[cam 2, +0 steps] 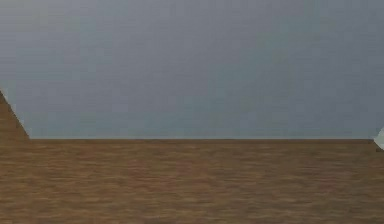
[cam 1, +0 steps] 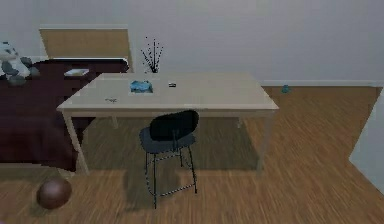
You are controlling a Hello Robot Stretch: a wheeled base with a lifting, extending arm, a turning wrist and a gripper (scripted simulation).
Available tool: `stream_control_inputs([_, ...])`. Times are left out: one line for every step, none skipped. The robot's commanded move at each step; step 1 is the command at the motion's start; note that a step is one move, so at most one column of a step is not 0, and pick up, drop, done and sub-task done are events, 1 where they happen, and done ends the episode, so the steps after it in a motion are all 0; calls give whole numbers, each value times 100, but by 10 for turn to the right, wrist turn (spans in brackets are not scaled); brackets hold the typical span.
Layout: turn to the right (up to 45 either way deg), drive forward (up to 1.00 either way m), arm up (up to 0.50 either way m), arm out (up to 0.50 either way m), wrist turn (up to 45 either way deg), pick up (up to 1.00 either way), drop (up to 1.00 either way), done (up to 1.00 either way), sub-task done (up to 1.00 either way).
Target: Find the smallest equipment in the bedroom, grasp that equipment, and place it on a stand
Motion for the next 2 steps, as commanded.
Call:
stream_control_inputs([0, 60, 0, 0, 0, 0, 0, 0, 0])
stream_control_inputs([-450, 0, 0, 0, 0, 0, 0, 0, 0])
